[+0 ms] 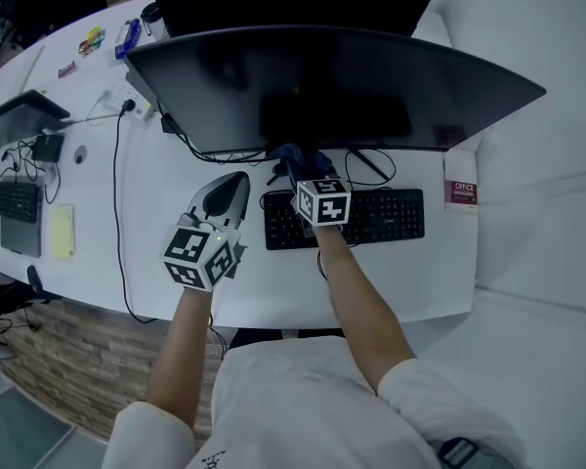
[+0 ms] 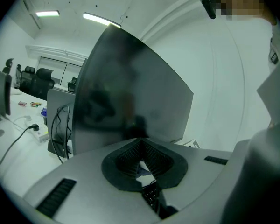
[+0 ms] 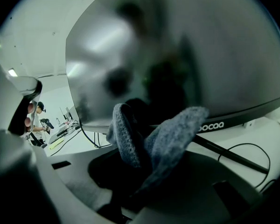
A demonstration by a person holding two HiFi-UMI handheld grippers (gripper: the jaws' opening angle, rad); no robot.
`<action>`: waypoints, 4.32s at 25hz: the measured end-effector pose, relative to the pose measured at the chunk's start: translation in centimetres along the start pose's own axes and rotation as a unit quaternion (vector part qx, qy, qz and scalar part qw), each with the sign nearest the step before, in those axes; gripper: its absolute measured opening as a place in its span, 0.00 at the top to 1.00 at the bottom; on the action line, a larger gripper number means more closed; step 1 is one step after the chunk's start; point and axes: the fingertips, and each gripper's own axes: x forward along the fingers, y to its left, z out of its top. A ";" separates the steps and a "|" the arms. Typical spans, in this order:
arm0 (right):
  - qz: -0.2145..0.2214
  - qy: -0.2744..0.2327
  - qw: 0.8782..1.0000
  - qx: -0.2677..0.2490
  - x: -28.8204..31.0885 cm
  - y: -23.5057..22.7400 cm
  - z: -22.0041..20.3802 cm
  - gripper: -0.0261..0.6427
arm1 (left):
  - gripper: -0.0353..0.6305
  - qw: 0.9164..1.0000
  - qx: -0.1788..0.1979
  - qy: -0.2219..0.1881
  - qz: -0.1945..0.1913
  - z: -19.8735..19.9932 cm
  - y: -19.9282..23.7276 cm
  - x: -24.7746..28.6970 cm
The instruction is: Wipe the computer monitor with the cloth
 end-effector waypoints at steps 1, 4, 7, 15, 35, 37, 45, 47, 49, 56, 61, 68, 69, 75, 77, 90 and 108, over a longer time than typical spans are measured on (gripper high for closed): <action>-0.002 -0.001 1.000 0.002 -0.3 -0.5 0.0 0.79 | 0.93 1.000 0.001 0.001 -0.001 0.0 -0.3 0.3; -0.009 -0.003 1.000 0.009 -1.1 -2.1 0.0 0.79 | 0.93 1.000 0.002 0.002 -0.005 -0.1 -1.3 1.1; -0.016 -0.005 1.000 0.012 -1.8 -3.7 0.1 0.79 | 0.93 1.000 0.003 0.004 -0.010 -0.1 -2.2 2.0; -0.035 -0.011 0.999 0.025 -4.0 -8.1 0.2 0.79 | 0.93 0.999 0.002 0.013 -0.030 -0.7 -5.8 4.9; -0.066 -0.023 0.997 0.045 -8.9 -18.9 0.3 0.79 | 0.93 0.998 0.010 0.029 -0.049 -1.8 -13.1 11.9; -0.071 -0.025 0.996 0.046 -9.5 -20.1 0.3 0.79 | 0.93 0.998 0.010 0.031 -0.053 -2.1 -13.9 12.7; -0.097 -0.034 0.993 0.054 -12.1 -25.0 0.5 0.79 | 0.93 0.997 0.012 0.033 -0.067 -2.4 -16.9 15.1; -0.103 -0.036 0.992 0.057 -12.6 -25.8 0.6 0.79 | 0.93 0.997 0.014 0.035 -0.070 -2.4 -17.4 15.5; -0.109 -0.038 0.991 0.060 -13.1 -26.7 0.7 0.79 | 0.93 0.997 0.015 0.036 -0.073 -2.4 -17.9 15.8; -0.132 -0.046 0.988 0.070 -15.1 -30.5 0.8 0.79 | 0.93 0.996 0.020 0.040 -0.080 -2.5 -19.7 17.3; -0.146 -0.053 0.984 0.082 -16.3 -32.7 0.9 0.79 | 0.93 0.995 0.023 0.043 -0.087 -2.6 -21.1 18.3; -0.164 -0.053 0.982 0.081 -17.8 -34.8 1.1 0.79 | 0.93 0.992 0.020 0.046 -0.112 -3.1 -24.3 19.9; -0.165 -0.054 0.981 0.081 -18.0 -35.2 1.1 0.79 | 0.93 0.992 0.020 0.048 -0.116 -3.2 -24.7 20.0; -0.181 -0.076 0.974 0.114 -19.6 -37.3 1.3 0.79 | 0.93 0.990 0.026 0.053 -0.126 -3.1 -25.9 20.7; -0.192 -0.086 0.969 0.132 -20.3 -38.2 1.4 0.79 | 0.93 0.990 0.029 0.053 -0.127 -3.0 -26.0 20.8; -0.222 -0.076 0.958 0.167 -20.9 -39.9 0.4 0.79 | 0.93 0.990 0.037 0.058 -0.121 -2.9 -26.2 20.7; -0.165 -0.090 0.979 0.076 -20.5 -37.4 4.2 0.80 | 0.93 0.992 0.050 0.041 -0.112 -1.5 -26.6 19.6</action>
